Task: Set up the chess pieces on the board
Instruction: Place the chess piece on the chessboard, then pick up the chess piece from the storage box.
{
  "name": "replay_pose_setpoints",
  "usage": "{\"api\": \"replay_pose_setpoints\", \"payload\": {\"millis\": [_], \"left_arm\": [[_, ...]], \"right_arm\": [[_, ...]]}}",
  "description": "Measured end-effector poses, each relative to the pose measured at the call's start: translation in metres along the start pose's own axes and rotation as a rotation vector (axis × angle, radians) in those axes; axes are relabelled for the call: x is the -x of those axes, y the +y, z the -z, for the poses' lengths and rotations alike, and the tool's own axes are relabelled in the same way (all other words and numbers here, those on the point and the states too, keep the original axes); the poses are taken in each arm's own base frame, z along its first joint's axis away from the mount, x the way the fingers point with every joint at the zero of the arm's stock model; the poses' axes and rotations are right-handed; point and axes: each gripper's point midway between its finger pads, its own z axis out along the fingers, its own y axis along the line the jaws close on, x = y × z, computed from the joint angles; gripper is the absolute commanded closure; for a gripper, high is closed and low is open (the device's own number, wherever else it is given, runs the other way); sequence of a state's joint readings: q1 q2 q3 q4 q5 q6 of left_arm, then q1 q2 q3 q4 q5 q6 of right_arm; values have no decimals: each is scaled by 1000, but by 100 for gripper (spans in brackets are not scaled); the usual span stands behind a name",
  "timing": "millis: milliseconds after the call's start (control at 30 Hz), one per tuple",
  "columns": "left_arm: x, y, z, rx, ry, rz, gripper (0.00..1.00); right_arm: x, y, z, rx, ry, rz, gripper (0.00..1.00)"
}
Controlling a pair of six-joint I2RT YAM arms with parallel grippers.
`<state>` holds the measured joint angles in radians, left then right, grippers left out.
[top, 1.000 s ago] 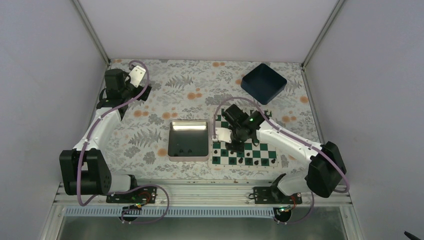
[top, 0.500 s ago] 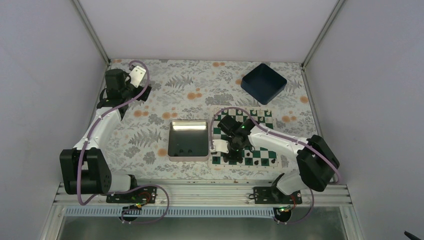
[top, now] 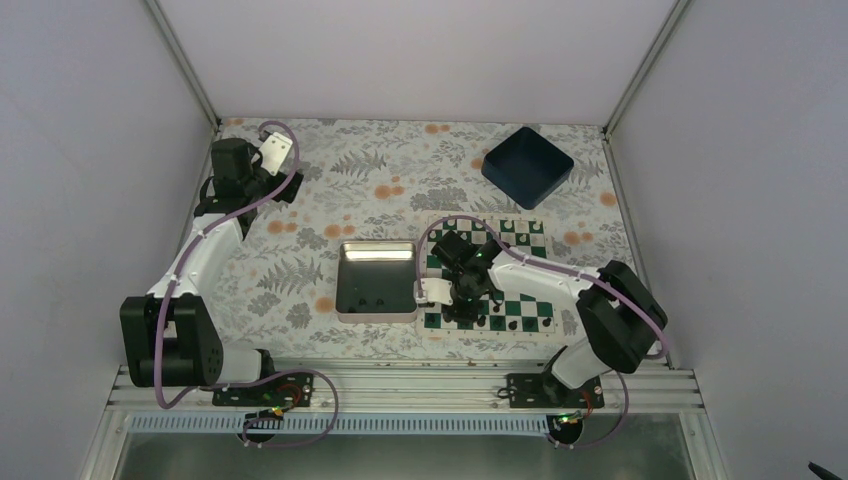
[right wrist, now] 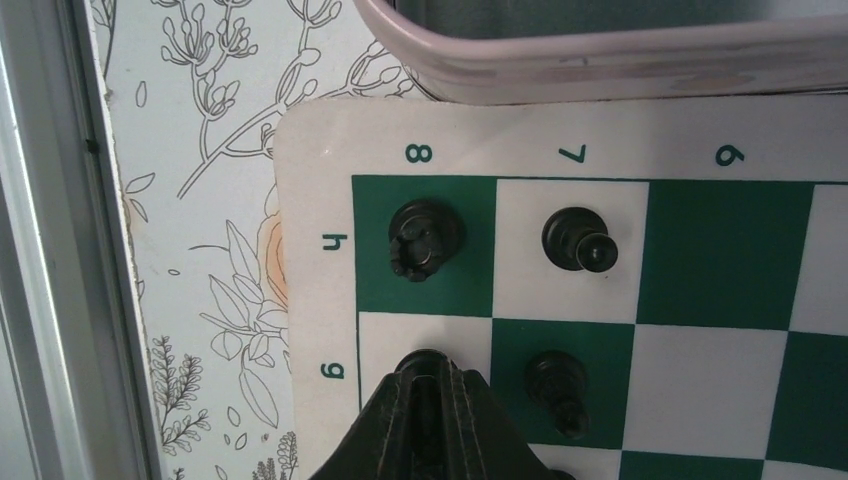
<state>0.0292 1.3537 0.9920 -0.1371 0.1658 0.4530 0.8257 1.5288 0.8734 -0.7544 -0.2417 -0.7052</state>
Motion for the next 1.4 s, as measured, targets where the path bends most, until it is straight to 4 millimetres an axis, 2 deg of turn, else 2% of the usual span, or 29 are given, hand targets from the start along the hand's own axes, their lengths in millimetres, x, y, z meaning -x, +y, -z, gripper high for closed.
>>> {"api": "replay_pose_setpoints", "payload": {"millis": [500,667,833,967,1067,1267,1333,1400], "left_arm": [[-5,-2,-5,-7,15,3,0],[-5,-2,-5,-8,16,3,0],[-5,-2,-5,-7,15,3,0],[-5,-2,-5,-7,15,3,0],[-5,-2,-5,-7,15,3,0],[-5,-2,-5,-11,13,3,0],[-5,-2,-5,-11,13,3,0],[-5,-3,-5,-12,15,3,0]], "right_arm": [[-6,5,-6,21,17,-7,91],[-7,5,-6,23,18,-9,81],[-8,6,-7,25,22,-10,64],[-6,6,0,29,28,-10,59],[11,-1,20,6,-4,1,54],[78,-31,82,-115,-156,69,50],[101,-38,95,-142,-192,104,49],[119,-41,95,-144,-202,139,47]]}}
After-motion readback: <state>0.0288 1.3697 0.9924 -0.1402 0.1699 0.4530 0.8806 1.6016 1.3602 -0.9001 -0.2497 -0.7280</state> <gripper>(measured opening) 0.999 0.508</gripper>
